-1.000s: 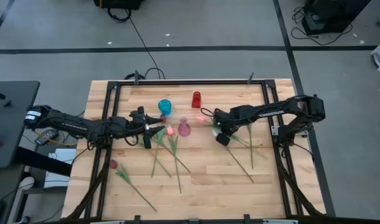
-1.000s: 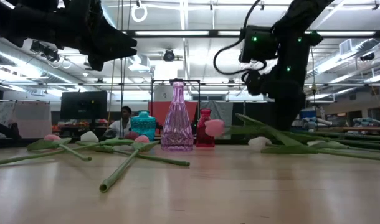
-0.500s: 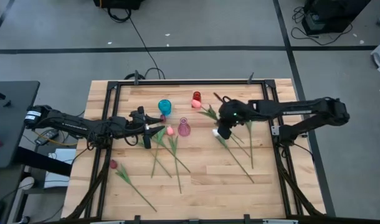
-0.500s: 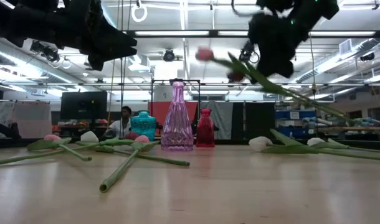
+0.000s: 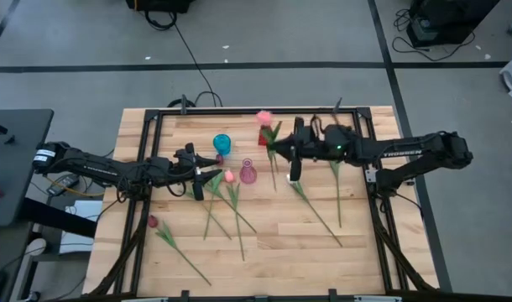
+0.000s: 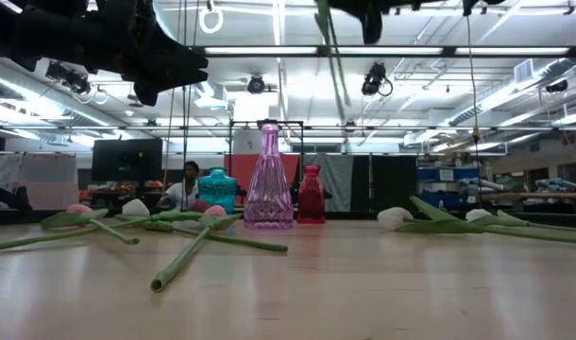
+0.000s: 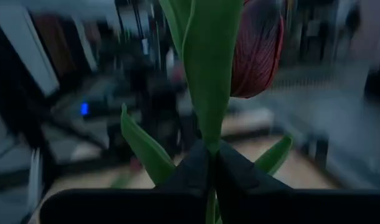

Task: Sort flowers into vase by color
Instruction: Put the right dark red flower into the pink vase

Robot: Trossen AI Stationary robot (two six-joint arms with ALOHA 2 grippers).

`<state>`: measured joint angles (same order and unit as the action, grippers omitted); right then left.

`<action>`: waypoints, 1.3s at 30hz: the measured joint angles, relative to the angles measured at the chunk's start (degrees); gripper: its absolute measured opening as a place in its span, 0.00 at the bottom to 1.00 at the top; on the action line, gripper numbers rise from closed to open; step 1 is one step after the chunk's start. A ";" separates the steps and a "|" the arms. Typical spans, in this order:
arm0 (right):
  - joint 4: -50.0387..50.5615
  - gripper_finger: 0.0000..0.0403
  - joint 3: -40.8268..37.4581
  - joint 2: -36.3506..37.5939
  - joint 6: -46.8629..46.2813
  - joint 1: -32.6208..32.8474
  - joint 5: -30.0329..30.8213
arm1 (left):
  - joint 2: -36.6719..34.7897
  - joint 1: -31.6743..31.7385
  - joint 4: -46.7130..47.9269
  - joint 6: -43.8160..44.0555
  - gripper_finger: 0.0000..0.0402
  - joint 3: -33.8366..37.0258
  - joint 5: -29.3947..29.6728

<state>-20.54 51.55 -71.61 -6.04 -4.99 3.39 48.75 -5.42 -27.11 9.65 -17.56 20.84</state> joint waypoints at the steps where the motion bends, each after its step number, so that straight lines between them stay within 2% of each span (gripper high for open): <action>1: -2.64 0.06 0.00 -0.01 1.45 -0.39 0.02 | 0.00 0.01 -0.09 0.00 0.41 0.00 0.00; 6: -11.63 0.06 0.02 -0.48 7.51 -2.87 0.01 | 0.00 0.01 -0.09 0.00 0.41 0.00 0.00; 17: -18.36 0.06 0.02 -0.63 7.67 -4.97 -2.98 | 0.00 -0.01 -0.05 -0.26 0.41 0.00 1.41; 24: -27.00 0.06 0.02 -6.42 9.25 -4.95 -3.44 | 0.00 0.01 -0.15 -0.31 0.41 0.00 1.64; 39: -24.97 0.06 0.07 -9.92 8.78 -5.54 -3.53 | 0.02 0.01 0.22 -0.26 0.41 0.00 1.64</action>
<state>-45.51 51.62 -81.54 2.74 -10.52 -0.14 48.77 -5.41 -26.89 9.39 -17.56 22.48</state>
